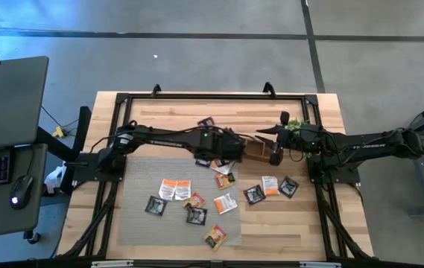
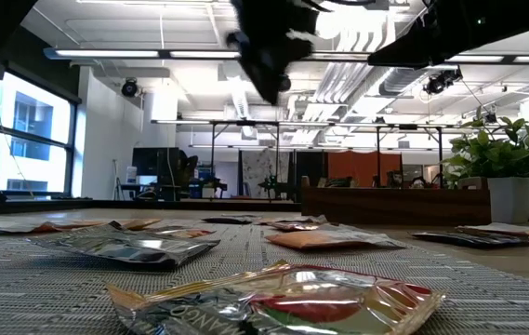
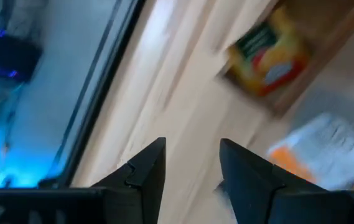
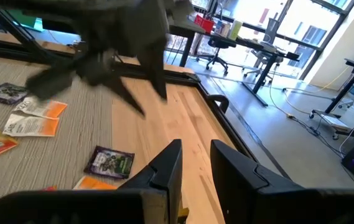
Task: Pick & Place Tea
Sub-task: Put the dark purple tea bag in the middle section of the wooden organizer
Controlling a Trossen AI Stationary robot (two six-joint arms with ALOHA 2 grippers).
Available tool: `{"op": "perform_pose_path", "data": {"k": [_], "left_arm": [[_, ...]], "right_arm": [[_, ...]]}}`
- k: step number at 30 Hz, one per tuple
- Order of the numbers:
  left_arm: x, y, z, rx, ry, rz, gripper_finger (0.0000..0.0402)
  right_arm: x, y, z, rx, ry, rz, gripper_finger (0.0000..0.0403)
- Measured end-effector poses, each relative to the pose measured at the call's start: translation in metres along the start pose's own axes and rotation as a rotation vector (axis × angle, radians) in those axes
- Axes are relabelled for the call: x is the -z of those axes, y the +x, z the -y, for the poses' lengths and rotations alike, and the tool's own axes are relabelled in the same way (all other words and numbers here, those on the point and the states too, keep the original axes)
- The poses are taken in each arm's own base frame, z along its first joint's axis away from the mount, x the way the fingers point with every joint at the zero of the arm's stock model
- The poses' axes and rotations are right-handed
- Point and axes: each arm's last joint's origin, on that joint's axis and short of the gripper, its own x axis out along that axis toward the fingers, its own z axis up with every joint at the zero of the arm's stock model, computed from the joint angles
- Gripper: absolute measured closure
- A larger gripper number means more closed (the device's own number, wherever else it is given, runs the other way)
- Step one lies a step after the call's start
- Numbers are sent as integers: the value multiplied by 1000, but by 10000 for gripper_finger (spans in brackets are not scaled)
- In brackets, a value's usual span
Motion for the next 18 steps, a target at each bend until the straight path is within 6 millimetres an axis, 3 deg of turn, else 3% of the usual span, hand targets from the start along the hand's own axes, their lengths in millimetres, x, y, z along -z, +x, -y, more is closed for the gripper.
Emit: {"op": "perform_pose_path", "data": {"k": [4,12,18], "left_arm": [[17,-17,-11,-24,-4,-105,254],[31,-22,-22,0,24,-165,254],[52,-21,-31,-25,18,-198,254]], "right_arm": [[0,0,0,0,0,0,323],[0,0,3,109,42,-20,323],[2,0,4,129,38,-37,323]]}}
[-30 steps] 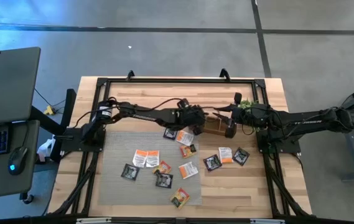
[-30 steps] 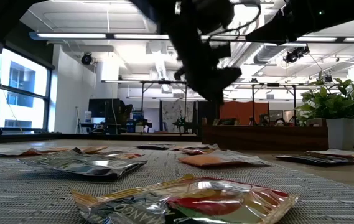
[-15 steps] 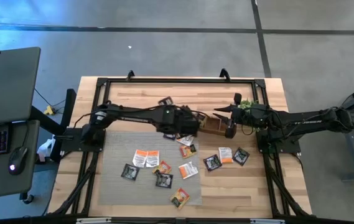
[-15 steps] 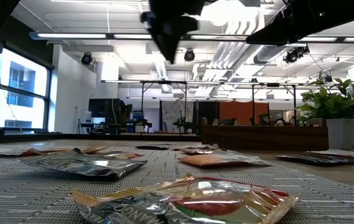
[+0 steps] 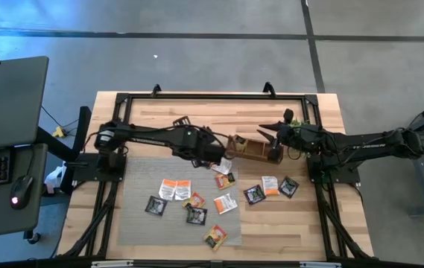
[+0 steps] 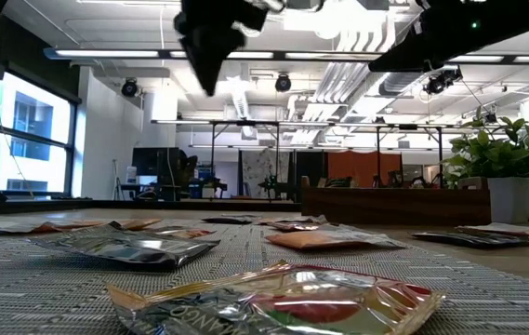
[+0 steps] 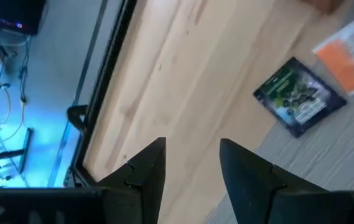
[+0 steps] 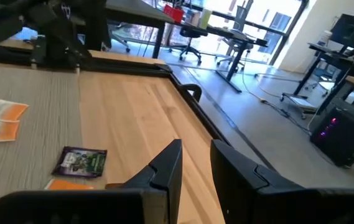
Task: Pick & Place Tea
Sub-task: Put the dark purple tea bag in the middle section of the wooden organizer
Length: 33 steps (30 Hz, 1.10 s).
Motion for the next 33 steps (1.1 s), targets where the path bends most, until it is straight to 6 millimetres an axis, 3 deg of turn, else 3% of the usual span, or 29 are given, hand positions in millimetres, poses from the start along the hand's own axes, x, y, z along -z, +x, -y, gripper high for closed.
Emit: {"op": "perform_pose_path", "data": {"k": [5,7,9,12,14,17,20,24,26,33], "left_arm": [[30,15,-10,71,-46,-28,254],[46,31,-6,98,-56,-66,254],[44,49,5,188,-119,14,254],[61,73,13,309,-105,57,254],[51,88,26,451,-141,219,254],[58,114,34,559,-92,264,254],[42,123,35,610,-107,449,254],[41,140,27,558,-60,427,254],[31,142,23,553,-40,475,254],[27,163,16,669,23,446,254]], "right_arm": [[0,0,-3,-103,-3,10,323],[0,0,-5,-158,-3,19,323],[1,1,-7,-214,-6,21,323],[0,1,-8,-250,-3,36,323],[1,2,-9,-256,-8,32,323],[0,5,-10,-261,-33,46,323],[-1,9,-12,-261,-45,59,323],[2,12,-14,-267,-56,43,323],[5,14,-15,-269,-62,25,323],[6,18,-18,-267,-96,24,323]]}}
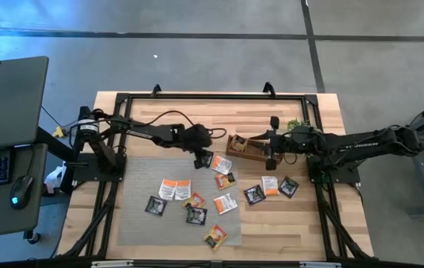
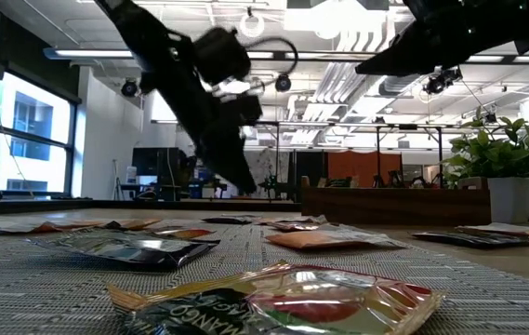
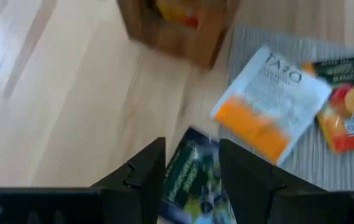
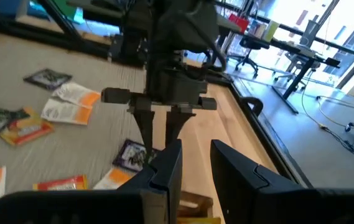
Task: Pick & Place Tea
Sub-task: Put the dark purple tea bag in the middle section of the wooden organizer
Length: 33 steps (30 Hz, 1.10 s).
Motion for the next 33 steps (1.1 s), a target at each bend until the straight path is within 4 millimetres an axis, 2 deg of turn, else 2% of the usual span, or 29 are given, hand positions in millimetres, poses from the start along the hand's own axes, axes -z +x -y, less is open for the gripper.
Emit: {"op": "perform_pose_path", "data": {"k": [2,12,19,23,29,33], "left_arm": [[9,5,-3,-9,-1,-63,254],[22,34,-3,-11,0,-116,254],[27,39,-4,-33,-1,-150,258],[29,39,-4,-8,-1,-165,294],[29,39,-3,-8,-2,-170,390],[30,40,-4,-40,-37,-163,383]], "right_arm": [[0,0,0,1,-1,-2,323],[1,2,-1,-1,-1,-3,323],[0,2,0,1,-1,1,323],[0,2,0,1,0,3,323],[0,2,0,1,0,3,323],[0,2,0,1,0,3,323]]}}
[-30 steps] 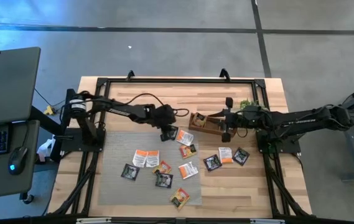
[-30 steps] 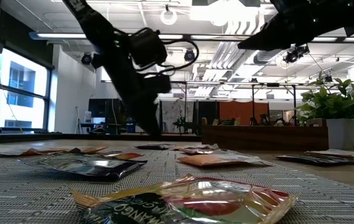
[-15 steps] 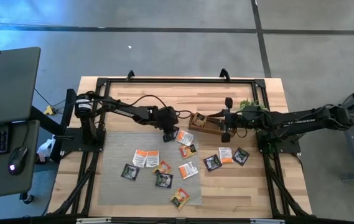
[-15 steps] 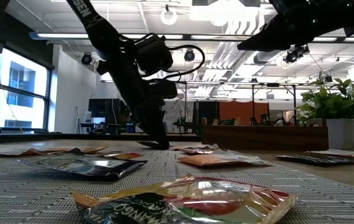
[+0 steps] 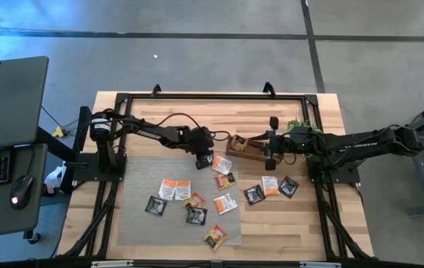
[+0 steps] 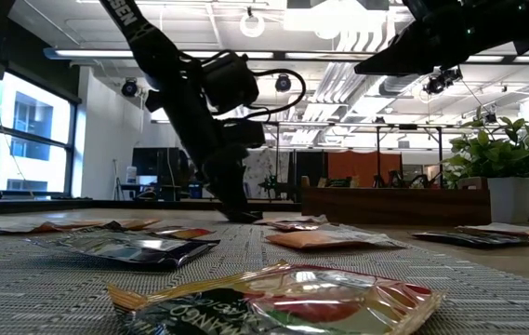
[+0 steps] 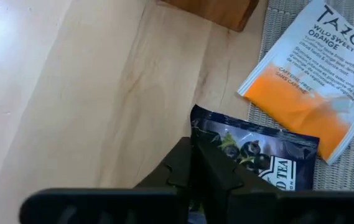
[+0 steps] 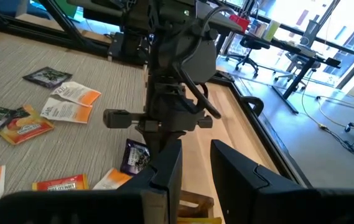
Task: Pick & Place Tea
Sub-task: Put the dark purple tea bag in the middle section of the wooden organizer
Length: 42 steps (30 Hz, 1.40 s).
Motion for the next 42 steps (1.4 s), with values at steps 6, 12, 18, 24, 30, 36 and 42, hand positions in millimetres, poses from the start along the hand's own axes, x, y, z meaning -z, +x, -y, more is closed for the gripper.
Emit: {"op": "perform_pose_path", "data": {"k": [6,12,18,24,30,36,42], "left_arm": [[-6,-8,2,6,-85,28,398],[-36,-31,23,-21,0,135,400],[-69,-68,52,-167,137,228,401],[-105,-91,78,-306,250,410,401],[-130,-92,80,-366,287,609,401],[-139,-61,77,-413,322,718,401],[-146,-27,69,-415,320,741,401]], "right_arm": [[0,0,0,1,0,1,323],[-1,0,0,2,4,6,323],[-1,0,0,2,9,9,323],[-5,-6,2,11,14,42,323],[-14,-30,8,21,98,92,323],[-19,-68,16,12,128,51,323],[-20,-94,20,25,178,110,323]]}}
